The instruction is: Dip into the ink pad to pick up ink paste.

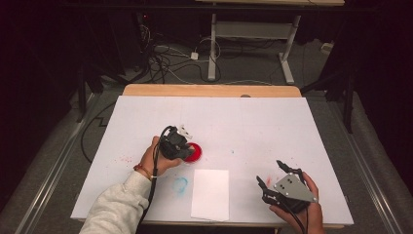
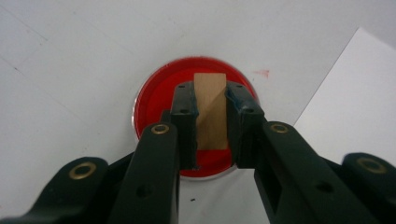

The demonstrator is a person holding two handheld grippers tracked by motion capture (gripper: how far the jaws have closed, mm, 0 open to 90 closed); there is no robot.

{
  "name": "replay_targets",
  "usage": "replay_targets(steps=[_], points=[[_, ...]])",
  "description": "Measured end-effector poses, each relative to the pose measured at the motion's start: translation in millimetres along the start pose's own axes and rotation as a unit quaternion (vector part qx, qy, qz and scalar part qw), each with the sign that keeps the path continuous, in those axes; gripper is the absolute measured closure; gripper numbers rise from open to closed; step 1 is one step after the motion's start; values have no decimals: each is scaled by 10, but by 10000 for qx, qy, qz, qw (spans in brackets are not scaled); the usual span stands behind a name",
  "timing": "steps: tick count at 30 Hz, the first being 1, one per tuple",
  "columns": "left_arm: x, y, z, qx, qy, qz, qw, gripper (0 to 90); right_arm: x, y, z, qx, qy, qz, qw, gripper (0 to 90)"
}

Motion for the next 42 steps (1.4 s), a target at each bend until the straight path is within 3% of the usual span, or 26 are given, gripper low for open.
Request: replay_targets(steps=[13,23,28,34,42], points=[[-45,25,-1,28,11,103,9999,738,-11,27,-2,61,30,-16,10000,256],[-50,7,-9,-11,70,28,10000,739,-22,42,-6,102,53,-61,9999,254],[-54,-30,-33,-90,171,-136,9997,739,-22,38,-3,106,64,-50,9999,254],[-54,26,4,83,2,113,9999,739,-22,30,1,96,64,-36,9999,254],[-58,22,3,71,13,93,9999,738,-26,43,-3,105,72,-44,9999,254]])
Point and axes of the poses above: each handheld gripper's, and its own axes: x roughly backward along the jaws, z roughly out of its underside, y roughly to its left, the point moved 5 cm from there along -x, roughly forward along the jaws, and after that the axes turned 13 degrees about -x, right-handed, at the moved point
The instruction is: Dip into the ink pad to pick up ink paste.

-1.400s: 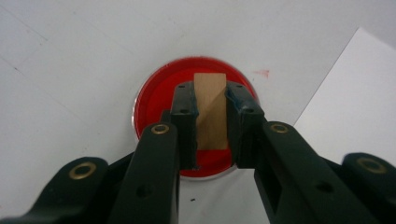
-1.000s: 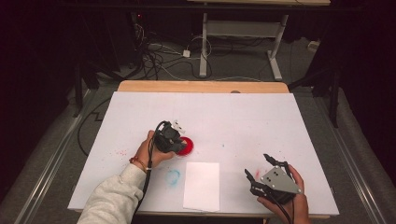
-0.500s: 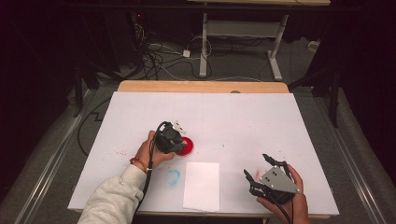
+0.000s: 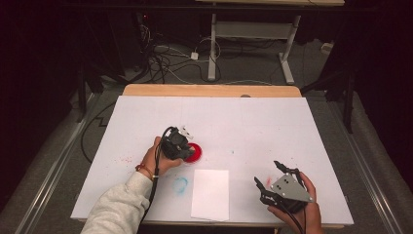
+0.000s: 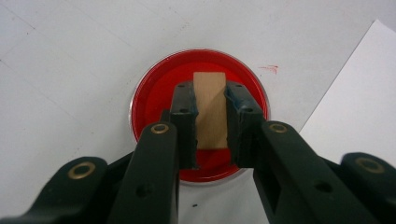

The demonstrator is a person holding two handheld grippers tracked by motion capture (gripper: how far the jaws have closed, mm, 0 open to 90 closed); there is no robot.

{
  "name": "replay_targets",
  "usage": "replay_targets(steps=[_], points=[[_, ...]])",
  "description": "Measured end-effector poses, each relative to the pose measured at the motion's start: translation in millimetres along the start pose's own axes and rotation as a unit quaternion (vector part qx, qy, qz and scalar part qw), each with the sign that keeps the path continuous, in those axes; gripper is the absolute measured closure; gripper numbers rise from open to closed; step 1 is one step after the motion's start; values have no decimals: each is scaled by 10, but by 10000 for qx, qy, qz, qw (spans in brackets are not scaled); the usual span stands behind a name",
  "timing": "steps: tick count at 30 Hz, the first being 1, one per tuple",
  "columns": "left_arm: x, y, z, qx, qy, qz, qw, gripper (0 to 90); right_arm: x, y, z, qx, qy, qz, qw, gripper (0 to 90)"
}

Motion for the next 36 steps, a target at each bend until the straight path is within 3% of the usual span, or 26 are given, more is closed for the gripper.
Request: replay_targets(steps=[19,28,36], points=[[41,-12,-1,-57,-35,-90,9999,738,11,-23,2,5,10,14,10000,256],[347,1,-54,-31,-411,-267,9988,738,21,-31,-5,-5,-19,27,10000,256],[641,-58,-115,-138,-688,-356,9969,738,25,-23,-16,21,-36,14,10000,256]])
Point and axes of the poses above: each handheld gripper's, and its own axes: x roughly backward along the jaws, z roughly out of its underside, y roughly to its left, the point moved 5 cm from there along -x, roughly forward along the jaws, and after that the axes turned 13 degrees about -x, right-handed, at the moved point
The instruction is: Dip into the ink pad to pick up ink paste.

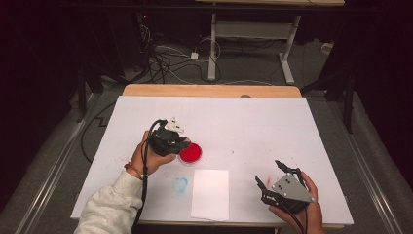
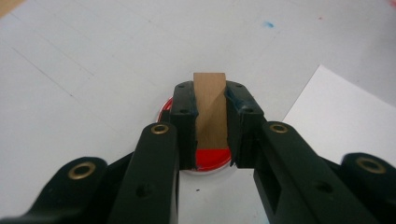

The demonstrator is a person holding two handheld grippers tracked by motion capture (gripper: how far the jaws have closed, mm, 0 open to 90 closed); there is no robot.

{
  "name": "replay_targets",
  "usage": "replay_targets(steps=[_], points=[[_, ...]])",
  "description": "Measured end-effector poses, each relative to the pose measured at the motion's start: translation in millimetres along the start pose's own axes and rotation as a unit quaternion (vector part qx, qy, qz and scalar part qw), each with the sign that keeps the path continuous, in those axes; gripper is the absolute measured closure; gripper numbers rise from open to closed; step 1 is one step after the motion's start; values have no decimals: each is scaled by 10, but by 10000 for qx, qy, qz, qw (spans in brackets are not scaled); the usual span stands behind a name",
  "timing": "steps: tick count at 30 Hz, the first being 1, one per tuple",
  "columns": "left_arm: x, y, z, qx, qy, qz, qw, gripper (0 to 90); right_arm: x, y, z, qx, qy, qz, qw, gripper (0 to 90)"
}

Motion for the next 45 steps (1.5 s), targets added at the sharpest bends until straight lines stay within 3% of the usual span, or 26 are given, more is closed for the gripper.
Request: replay_targets(steps=[7,23,28,45], points=[[-21,-10,-3,-35,-4,22,10000,738,-3,5,1,21,9,-9,10000,257],[-532,-5,183,41,610,380,9974,738,-9,-10,18,-6,53,20,10000,255],[-593,13,212,149,570,464,9972,738,-8,-7,19,5,55,20,10000,256],[-621,-35,200,12,678,261,9974,739,-7,4,11,18,40,33,10000,256]])
Point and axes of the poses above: each handheld gripper's, and its own axes: x roughly backward along the jaws, z roughly out of its underside, y roughly to its left, the point moved 5 cm from there along -x, roughly forward along the jaws, and after that the axes turned 13 degrees about -x, right-handed, at the moved point
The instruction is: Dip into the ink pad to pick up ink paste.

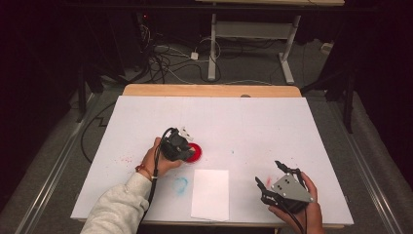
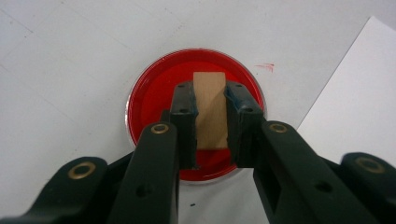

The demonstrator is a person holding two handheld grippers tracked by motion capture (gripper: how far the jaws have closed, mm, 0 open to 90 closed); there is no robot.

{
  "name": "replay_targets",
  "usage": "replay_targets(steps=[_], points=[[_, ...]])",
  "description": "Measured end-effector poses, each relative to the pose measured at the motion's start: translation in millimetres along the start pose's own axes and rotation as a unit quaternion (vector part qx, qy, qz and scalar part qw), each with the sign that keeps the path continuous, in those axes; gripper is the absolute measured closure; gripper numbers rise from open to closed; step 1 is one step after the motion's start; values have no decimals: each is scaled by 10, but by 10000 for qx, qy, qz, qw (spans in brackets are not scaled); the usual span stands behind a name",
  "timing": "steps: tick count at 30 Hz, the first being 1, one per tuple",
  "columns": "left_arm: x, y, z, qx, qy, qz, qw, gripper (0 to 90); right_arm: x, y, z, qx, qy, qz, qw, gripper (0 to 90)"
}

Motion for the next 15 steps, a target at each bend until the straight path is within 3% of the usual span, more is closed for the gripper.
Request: replay_targets(steps=[8,15], points=[[1,34,26,114,-101,158,9998,739,-8,8,4,-3,13,-15,10000,256],[-3,22,20,89,-72,109,9999,739,2,-3,2,-33,-5,-3,10000,256]])
Point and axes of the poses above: each handheld gripper's, and its own axes: x roughly backward along the jaws, z roughly out of its underside, y roughly to its left, the point moved 5 cm from there along -x, roughly forward along the jaws, and after that the axes turned 13 degrees about -x, right-handed, at the moved point
